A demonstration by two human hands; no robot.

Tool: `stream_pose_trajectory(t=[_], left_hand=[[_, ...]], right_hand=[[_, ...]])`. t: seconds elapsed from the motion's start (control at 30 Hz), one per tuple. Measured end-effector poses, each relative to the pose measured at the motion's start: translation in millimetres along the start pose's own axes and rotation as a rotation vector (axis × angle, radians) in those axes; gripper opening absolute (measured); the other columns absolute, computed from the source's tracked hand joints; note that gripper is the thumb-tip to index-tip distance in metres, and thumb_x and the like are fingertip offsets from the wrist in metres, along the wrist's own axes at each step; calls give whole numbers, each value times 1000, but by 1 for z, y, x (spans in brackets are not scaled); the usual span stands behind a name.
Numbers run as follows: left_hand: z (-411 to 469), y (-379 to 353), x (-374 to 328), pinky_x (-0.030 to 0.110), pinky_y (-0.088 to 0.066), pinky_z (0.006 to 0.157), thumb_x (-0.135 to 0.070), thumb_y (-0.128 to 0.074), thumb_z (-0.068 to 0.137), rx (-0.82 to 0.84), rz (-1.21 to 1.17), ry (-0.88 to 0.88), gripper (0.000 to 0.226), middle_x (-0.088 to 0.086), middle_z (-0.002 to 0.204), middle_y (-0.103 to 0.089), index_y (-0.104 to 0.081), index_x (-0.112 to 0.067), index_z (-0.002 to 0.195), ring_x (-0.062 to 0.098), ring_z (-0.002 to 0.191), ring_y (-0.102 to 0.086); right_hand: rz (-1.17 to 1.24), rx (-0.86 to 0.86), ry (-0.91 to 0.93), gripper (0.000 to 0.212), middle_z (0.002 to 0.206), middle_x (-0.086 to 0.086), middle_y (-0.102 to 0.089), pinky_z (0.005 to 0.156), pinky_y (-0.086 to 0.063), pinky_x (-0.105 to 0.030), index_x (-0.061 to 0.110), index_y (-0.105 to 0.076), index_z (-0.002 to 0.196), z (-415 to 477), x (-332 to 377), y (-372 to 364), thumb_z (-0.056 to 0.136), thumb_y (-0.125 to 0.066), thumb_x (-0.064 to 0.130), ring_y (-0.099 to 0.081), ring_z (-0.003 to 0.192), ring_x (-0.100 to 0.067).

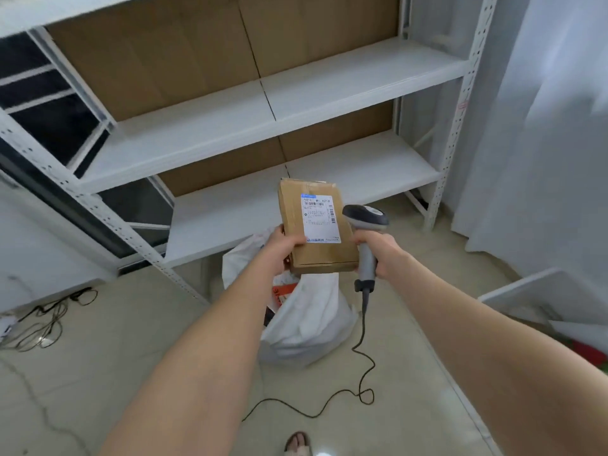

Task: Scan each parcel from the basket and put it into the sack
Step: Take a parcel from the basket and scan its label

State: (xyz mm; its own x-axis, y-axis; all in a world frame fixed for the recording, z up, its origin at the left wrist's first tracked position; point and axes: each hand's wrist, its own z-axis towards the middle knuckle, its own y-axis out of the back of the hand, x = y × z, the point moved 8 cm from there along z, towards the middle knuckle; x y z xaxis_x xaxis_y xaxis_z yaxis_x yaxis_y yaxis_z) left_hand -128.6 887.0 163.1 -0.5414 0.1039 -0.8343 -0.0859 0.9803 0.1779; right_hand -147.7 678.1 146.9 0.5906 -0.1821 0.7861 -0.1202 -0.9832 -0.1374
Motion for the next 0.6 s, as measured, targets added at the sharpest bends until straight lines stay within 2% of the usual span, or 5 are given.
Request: stream_pose_trajectory(t=[0.13, 0.23, 0.4, 0.53, 0.6], left_hand=[[29, 67, 17, 51, -50, 93, 2, -54, 82, 1, -73, 19, 57, 5, 119, -60, -44, -22, 132, 30, 111, -56], [64, 118, 27, 47, -52, 91, -1, -58, 84, -77, -57, 6, 52, 6, 120, -62, -47, -18, 132, 30, 109, -59], [139, 193, 46, 29, -51, 68, -4, -64, 84, -143, 1, 37, 41, 5, 108, -66, -57, -10, 123, 26, 96, -63], [187, 226, 64, 30, -48, 71, -2, -64, 84, -186, 35, 71, 44, 6, 102, -62, -56, -10, 127, 25, 89, -60], [210, 231, 76, 30, -47, 73, -2, -64, 84, -184, 57, 98, 46, 8, 105, -63, -55, -8, 128, 24, 88, -59]], right_hand=[[-35, 0, -28, 45, 109, -16, -63, 91, -53, -49, 8, -54, 114, 23, -14, -71, 73, -73, 13, -62, 100, -31], [-52, -10, -32, 36, 93, -10, -58, 79, -52, -41, 6, -56, 113, 50, -21, -122, 81, -71, 10, -56, 85, -25], [-36, -70, -83, 30, 87, -11, -61, 83, -56, -46, 7, -57, 106, 99, -32, -196, 80, -71, 8, -62, 80, -25], [11, -110, -128, 29, 82, -13, -61, 80, -58, -47, 0, -61, 105, 135, -44, -226, 79, -71, 7, -61, 70, -27], [21, -139, -141, 25, 81, -13, -60, 68, -58, -40, 1, -61, 103, 153, -48, -234, 80, -70, 8, -60, 68, -26]])
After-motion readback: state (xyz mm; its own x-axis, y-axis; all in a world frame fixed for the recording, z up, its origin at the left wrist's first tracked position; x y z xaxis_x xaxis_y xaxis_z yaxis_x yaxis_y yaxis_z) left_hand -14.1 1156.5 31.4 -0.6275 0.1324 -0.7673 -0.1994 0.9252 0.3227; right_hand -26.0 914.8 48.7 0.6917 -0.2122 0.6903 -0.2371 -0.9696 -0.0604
